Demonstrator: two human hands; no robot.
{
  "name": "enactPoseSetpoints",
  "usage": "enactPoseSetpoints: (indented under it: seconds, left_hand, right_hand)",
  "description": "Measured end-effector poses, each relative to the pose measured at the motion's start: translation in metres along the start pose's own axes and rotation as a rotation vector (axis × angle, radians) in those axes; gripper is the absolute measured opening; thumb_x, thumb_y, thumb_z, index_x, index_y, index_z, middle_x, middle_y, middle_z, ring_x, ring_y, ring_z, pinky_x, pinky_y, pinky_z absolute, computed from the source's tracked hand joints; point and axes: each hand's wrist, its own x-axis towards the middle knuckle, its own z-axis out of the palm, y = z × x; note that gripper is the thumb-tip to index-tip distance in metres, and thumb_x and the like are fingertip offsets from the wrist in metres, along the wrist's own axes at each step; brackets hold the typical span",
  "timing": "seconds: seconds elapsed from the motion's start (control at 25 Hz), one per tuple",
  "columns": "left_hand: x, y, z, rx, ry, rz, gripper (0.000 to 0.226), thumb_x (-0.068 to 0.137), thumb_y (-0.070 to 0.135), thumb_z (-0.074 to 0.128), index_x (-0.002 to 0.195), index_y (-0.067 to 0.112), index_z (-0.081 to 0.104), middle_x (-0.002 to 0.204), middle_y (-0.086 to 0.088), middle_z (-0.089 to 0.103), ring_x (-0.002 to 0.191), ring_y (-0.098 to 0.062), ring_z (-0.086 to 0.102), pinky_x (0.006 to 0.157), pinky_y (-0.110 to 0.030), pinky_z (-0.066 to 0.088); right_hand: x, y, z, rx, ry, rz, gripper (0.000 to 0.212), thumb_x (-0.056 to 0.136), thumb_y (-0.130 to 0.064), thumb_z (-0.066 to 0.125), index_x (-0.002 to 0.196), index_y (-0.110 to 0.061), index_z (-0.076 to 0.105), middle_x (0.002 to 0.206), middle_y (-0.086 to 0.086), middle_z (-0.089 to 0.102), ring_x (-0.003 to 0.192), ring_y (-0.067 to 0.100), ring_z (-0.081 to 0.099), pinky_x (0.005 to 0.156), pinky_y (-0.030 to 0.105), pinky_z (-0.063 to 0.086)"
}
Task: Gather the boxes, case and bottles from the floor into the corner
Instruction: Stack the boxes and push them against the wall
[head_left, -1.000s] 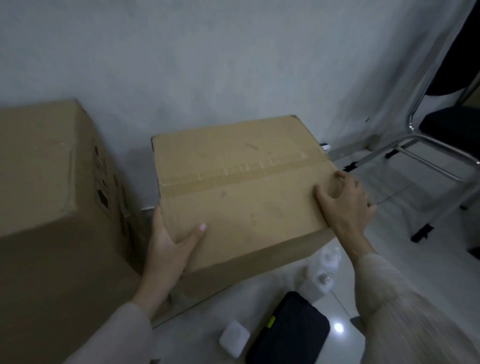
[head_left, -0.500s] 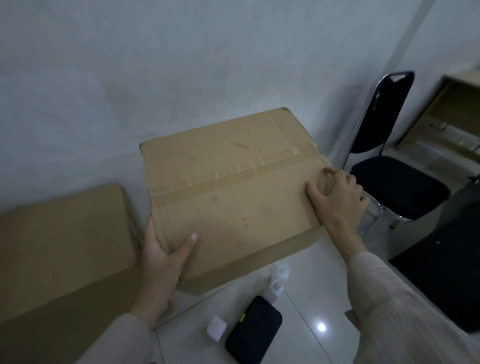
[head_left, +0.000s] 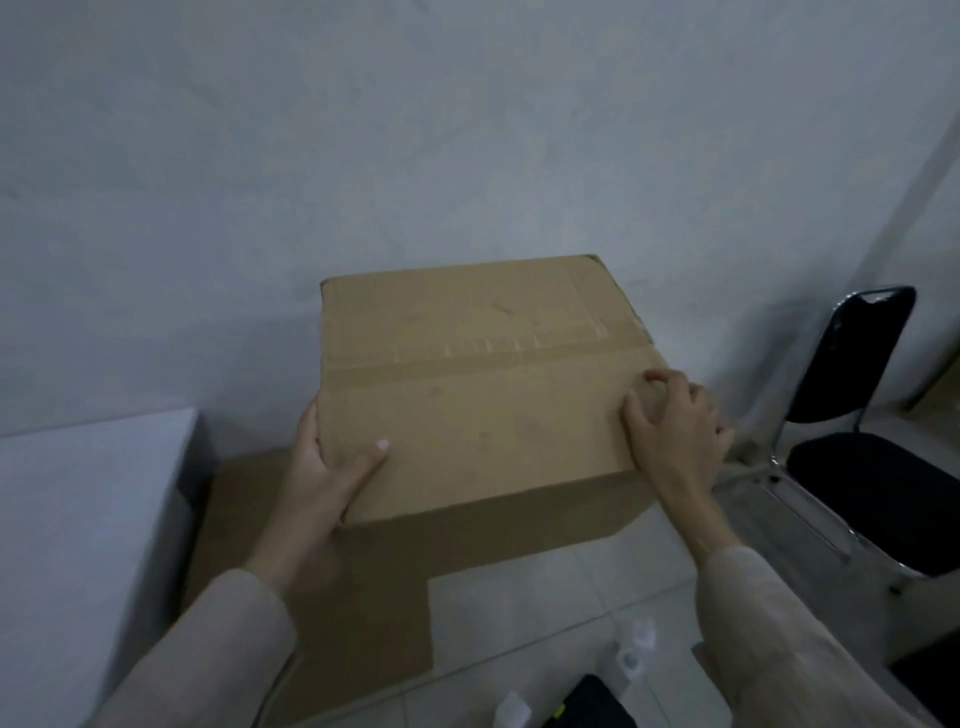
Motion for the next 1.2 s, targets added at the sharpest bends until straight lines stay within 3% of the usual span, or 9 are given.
enactPoseSetpoints:
  seconds: [0.08, 0.2, 0.36, 0.48, 0.56, 0.72, 0.88, 1.2]
  left_hand:
    - [0.009, -0.004, -0.046, 0.08, 0.018, -0.032, 0.073, 0.073, 0.022, 0.075, 0.135, 0.026, 0.037, 0.121, 0.001, 0.056, 0.104, -0.018, 0.058, 0.09, -0.038, 0.05]
    - [0.019, -0.016, -0.109, 0.172, 0.073, -0.098, 0.073, 0.073, 0.021, 0.076, 0.135, 0.024, 0.037, 0.124, -0.001, 0.055, 0.109, -0.021, 0.056, 0.093, -0.039, 0.047]
    - [0.03, -0.046, -0.174, 0.299, 0.108, -0.24, 0.083, 0.071, 0.019, 0.077, 0.139, 0.022, 0.028, 0.136, -0.009, 0.046, 0.114, -0.025, 0.051, 0.096, -0.04, 0.044]
    - [0.041, -0.067, -0.205, 0.373, 0.115, -0.354, 0.107, 0.052, 0.049, 0.08, 0.14, 0.024, 0.025, 0.14, -0.012, 0.044, 0.121, -0.032, 0.049, 0.103, -0.047, 0.041]
    - [0.055, -0.077, -0.214, 0.38, 0.124, -0.386, 0.113, 0.045, 0.059, 0.074, 0.14, 0.024, 0.026, 0.139, -0.011, 0.045, 0.121, -0.033, 0.049, 0.103, -0.048, 0.041]
    - [0.092, -0.087, -0.222, 0.406, 0.165, -0.362, 0.074, 0.079, 0.038, 0.067, 0.14, 0.023, 0.029, 0.139, -0.012, 0.047, 0.122, -0.032, 0.049, 0.102, -0.041, 0.038]
    - [0.126, -0.092, -0.227, 0.478, 0.177, -0.289, 0.063, 0.084, 0.036, 0.061, 0.138, 0.018, 0.035, 0.138, -0.013, 0.048, 0.122, -0.032, 0.049, 0.094, -0.035, 0.036]
    - [0.159, -0.102, -0.228, 0.48, 0.229, -0.249, 0.056, 0.086, 0.039, 0.058, 0.136, 0.02, 0.04, 0.135, -0.011, 0.052, 0.118, -0.03, 0.051, 0.09, -0.032, 0.037]
  right_hand:
    - [-0.02, -0.028, 0.022, 0.021, -0.096, -0.047, 0.039, 0.083, -0.037, 0.056, 0.119, -0.023, 0.051, 0.123, 0.013, 0.052, 0.115, 0.035, 0.047, 0.098, 0.043, 0.031]
    - [-0.051, -0.065, 0.065, 0.077, -0.325, -0.126, 0.05, 0.079, -0.042, 0.063, 0.123, -0.024, 0.049, 0.126, 0.014, 0.049, 0.114, 0.036, 0.047, 0.098, 0.043, 0.034]
    - [-0.09, -0.087, 0.118, 0.121, -0.756, -0.189, 0.079, 0.065, -0.052, 0.075, 0.131, -0.027, 0.04, 0.133, 0.014, 0.037, 0.12, 0.035, 0.04, 0.103, 0.041, 0.036]
    - [-0.106, -0.099, 0.145, 0.097, -0.922, -0.266, 0.091, 0.061, -0.052, 0.078, 0.136, -0.027, 0.033, 0.138, 0.014, 0.024, 0.128, 0.035, 0.026, 0.107, 0.042, 0.033]
    - [-0.098, -0.109, 0.159, 0.05, -0.942, -0.309, 0.101, 0.058, -0.056, 0.078, 0.14, -0.028, 0.027, 0.143, 0.016, 0.016, 0.132, 0.035, 0.02, 0.109, 0.045, 0.03]
    - [-0.086, -0.126, 0.185, -0.083, -0.898, -0.357, 0.122, 0.042, -0.07, 0.074, 0.143, -0.032, 0.019, 0.147, 0.021, 0.01, 0.135, 0.039, 0.019, 0.108, 0.049, 0.031]
    - [-0.084, -0.141, 0.212, -0.181, -0.767, -0.398, 0.114, 0.049, -0.068, 0.074, 0.143, -0.033, 0.02, 0.148, 0.023, 0.013, 0.133, 0.039, 0.025, 0.102, 0.052, 0.035]
    - [-0.063, -0.154, 0.238, -0.38, -0.731, -0.483, 0.115, 0.052, -0.078, 0.06, 0.145, -0.034, 0.01, 0.148, 0.026, 0.014, 0.128, 0.04, 0.032, 0.096, 0.052, 0.038]
